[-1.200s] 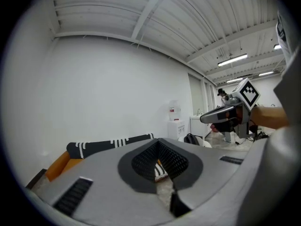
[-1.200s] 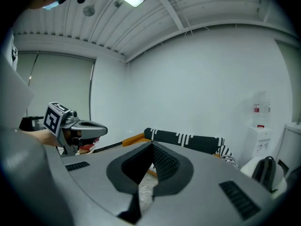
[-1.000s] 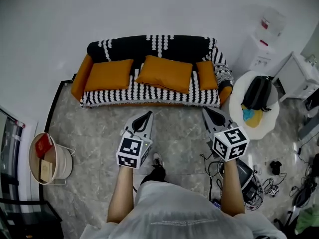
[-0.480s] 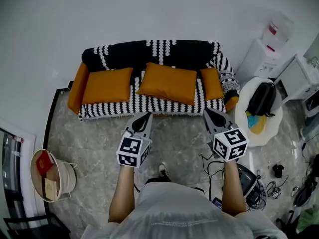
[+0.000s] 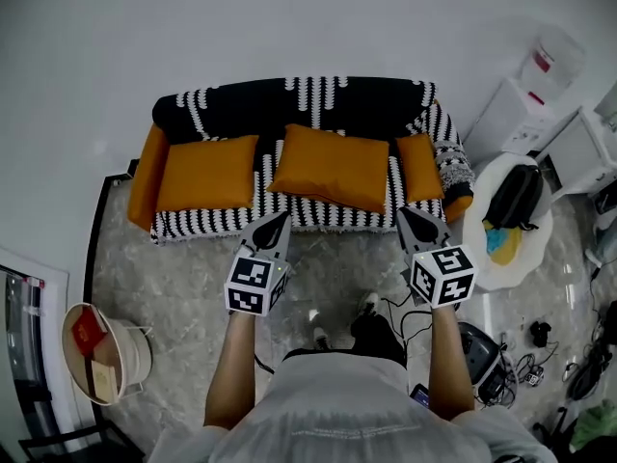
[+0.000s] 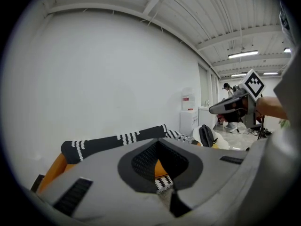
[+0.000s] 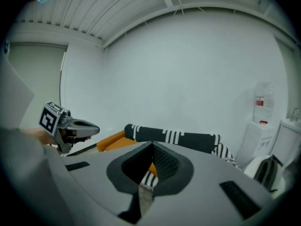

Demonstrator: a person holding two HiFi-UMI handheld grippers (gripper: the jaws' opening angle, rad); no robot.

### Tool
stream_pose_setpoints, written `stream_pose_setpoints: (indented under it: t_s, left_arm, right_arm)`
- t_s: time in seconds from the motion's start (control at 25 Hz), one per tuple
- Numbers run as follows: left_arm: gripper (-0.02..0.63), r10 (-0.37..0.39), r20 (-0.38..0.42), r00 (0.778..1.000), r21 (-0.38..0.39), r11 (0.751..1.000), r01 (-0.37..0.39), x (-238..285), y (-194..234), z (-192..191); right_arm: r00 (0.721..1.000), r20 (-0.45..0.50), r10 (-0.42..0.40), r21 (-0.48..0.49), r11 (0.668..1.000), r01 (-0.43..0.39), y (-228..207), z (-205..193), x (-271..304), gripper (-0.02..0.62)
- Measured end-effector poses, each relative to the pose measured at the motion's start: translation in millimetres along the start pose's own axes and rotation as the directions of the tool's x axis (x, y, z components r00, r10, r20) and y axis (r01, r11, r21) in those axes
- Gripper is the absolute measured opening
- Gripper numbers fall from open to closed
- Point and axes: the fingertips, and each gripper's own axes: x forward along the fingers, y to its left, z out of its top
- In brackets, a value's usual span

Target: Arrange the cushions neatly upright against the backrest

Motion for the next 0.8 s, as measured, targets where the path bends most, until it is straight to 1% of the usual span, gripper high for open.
stream_pose_setpoints:
  t_s: [0.08,0.16,0.36,0.52,0.64,0.72,0.76,0.8]
  left_arm:
    - [-0.002,0.016,-0.020,1.000,-0.012,1.000,-0.016,16,13,-7]
    - [-0.002,0.031,-0.039,0.999,-0.026,0.999,-0.032,33,24,-13]
    - [-0.002,0.054,-0.095,0.994,-0.045,0.997,-0.058,91,55,-25]
    - [-0.002,0.064,-0.135,0.989,-0.062,0.995,-0.073,136,72,-37]
    - [-0.002,0.052,-0.142,0.988,-0.071,0.995,-0.063,175,79,-39]
    - [-0.001,0.049,-0.141,0.989,-0.092,0.994,-0.062,196,80,-42]
    - [0.006,0.058,-0.143,0.988,-0.103,0.992,-0.073,204,82,-44]
    - [0.028,0.071,-0.149,0.986,-0.111,0.990,-0.088,211,84,-46]
  right_arm:
    - [0.998,-0.061,-0.027,-0.020,0.999,0.025,-13,-11,17,-0.006]
    - [0.994,-0.107,-0.034,-0.020,0.999,0.032,-27,-22,33,-0.006]
    - [0.983,-0.177,-0.054,-0.022,0.998,0.051,-77,-43,92,-0.006]
    - [0.968,-0.244,-0.056,-0.024,0.998,0.052,-117,-65,135,-0.006]
    - [0.957,-0.286,-0.049,-0.018,0.999,0.046,-147,-76,165,-0.006]
    - [0.944,-0.326,-0.046,-0.004,0.999,0.047,-163,-89,176,-0.006]
    - [0.937,-0.346,-0.044,-0.001,0.999,0.047,-169,-95,181,-0.006]
    - [0.931,-0.364,-0.041,0.002,0.999,0.045,-175,-100,185,-0.006]
